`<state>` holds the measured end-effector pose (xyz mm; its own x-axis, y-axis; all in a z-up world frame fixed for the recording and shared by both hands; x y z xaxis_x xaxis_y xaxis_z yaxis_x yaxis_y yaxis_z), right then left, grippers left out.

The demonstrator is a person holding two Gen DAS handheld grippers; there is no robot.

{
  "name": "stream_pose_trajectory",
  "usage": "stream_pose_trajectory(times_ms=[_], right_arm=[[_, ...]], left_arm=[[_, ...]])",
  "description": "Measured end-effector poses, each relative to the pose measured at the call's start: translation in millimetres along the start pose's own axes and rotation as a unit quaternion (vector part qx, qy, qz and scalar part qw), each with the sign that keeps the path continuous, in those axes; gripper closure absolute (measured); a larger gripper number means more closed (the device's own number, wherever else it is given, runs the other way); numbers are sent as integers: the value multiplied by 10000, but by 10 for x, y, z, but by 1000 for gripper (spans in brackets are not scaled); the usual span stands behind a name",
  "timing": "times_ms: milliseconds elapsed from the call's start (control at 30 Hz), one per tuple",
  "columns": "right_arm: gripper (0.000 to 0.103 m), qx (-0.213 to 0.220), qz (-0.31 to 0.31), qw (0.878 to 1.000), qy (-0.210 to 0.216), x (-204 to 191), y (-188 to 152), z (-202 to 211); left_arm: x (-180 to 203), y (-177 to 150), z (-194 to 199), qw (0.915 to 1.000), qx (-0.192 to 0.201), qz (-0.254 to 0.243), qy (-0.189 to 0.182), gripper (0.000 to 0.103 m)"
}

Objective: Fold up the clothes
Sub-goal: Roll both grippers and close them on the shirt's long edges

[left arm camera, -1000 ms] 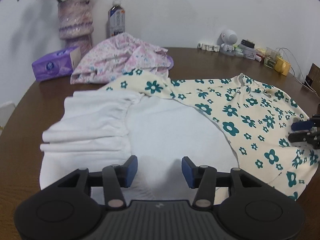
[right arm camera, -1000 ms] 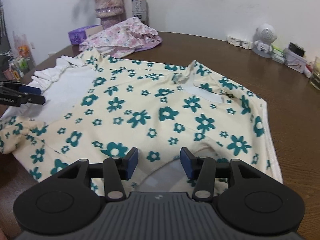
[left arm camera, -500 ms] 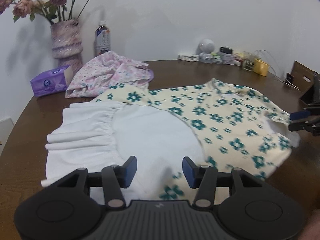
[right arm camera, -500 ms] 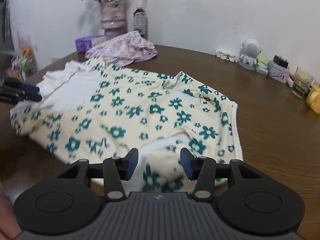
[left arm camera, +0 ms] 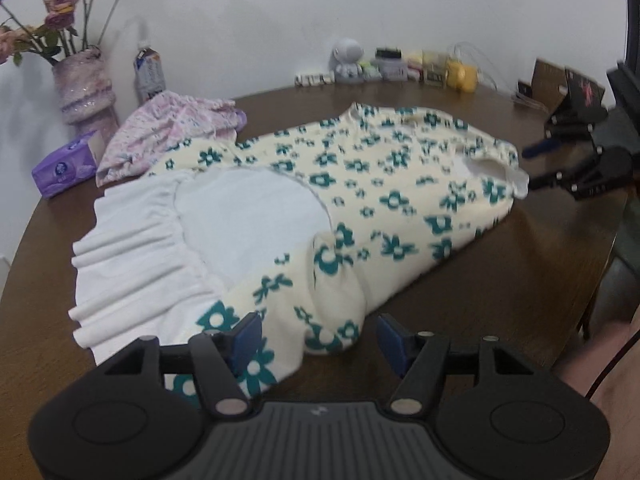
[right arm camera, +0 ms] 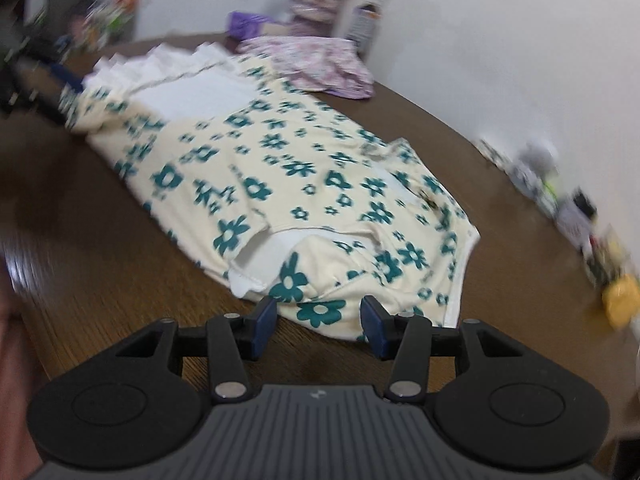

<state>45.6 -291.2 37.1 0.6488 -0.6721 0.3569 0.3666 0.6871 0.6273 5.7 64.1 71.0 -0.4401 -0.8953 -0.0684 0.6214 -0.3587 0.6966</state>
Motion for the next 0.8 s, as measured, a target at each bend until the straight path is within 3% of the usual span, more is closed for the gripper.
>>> stream_pose_trajectory(times_ms=[167, 333, 433, 533, 567, 600, 667, 800], right_arm=[[56, -226, 1086, 9938, 88, -67, 28, -118], [56, -232, 2161, 9760, -97, -98, 93, -292], [68, -336, 2472, 9684, -65, -145, 97, -300], [86, -463, 2654, 9630, -5, -189, 101, -321], [90, -513, 2703, 9614, 8, -199, 103, -337], [92, -539, 2703, 9613, 21, -200, 105, -338], [95, -587, 2697, 9611, 47, -202, 108, -341], [96, -586, 2546, 9652, 96, -158, 121, -293]], left_arm=[[45, -10, -124, 9973, -341, -601, 234, 40], [105, 73, -205, 9892, -424, -1343, 416, 45], [93, 82, -211, 9842, -491, -1635, 481, 51], [21, 110, -244, 9800, -620, -1798, 591, 61], [4, 119, -259, 9778, -688, -1887, 606, 73], [-8, 122, -277, 9754, -771, -1966, 628, 96], [-27, 118, -303, 9724, -931, -2041, 647, 100], [-88, 144, -214, 9770, -900, -1880, 457, 100]])
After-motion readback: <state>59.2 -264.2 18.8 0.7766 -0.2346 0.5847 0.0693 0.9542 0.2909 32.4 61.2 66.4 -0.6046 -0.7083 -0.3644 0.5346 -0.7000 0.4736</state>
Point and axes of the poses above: each gripper's, at about its wrist camera, not at the fingertips, and z roughly against the way its jaws point, x to its right, y to its top, the point moved 1 cm from there along -z, roughly the way its jaws point, and after that the axes turned 1 degree about z, right-handed, at the moved point
